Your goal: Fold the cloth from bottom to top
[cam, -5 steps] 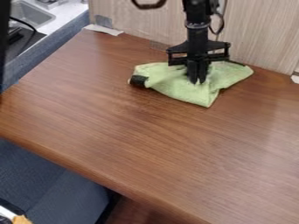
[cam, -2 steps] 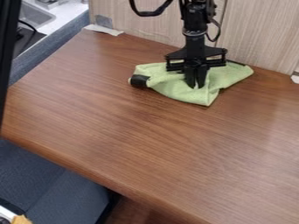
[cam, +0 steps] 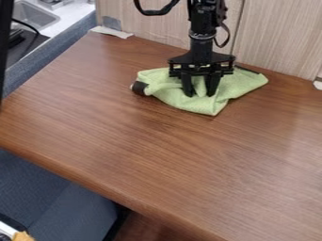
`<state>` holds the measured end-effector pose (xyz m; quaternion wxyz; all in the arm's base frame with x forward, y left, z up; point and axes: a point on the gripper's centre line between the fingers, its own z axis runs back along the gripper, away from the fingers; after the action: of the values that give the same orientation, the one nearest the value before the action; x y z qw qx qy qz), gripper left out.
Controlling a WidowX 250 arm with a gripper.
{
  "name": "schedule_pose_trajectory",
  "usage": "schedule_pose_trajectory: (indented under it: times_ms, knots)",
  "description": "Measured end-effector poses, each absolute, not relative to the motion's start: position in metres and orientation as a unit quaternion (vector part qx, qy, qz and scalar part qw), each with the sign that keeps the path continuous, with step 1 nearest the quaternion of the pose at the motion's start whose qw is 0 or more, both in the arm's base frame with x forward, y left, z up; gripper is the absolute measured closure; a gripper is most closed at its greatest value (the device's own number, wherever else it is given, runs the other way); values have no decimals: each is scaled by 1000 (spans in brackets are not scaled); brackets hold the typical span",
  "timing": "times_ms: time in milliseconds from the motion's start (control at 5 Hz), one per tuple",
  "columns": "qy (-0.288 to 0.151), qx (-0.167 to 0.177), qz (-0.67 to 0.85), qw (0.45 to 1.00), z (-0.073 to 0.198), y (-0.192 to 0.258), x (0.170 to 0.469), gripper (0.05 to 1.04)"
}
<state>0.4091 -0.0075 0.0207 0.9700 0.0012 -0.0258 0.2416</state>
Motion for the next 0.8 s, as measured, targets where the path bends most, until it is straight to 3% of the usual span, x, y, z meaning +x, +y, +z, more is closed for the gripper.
schedule_pose_trajectory:
  times_ms: [200, 400, 600, 800]
  knots:
    - [-42, -1, 249, 968, 38, -9, 404, 86]
    - [-53, 26, 254, 965, 55, -3, 401, 76]
    - [-97, 23, 259, 961, 97, -7, 399, 82]
    - [-123, 25, 269, 955, 122, -2, 387, 83]
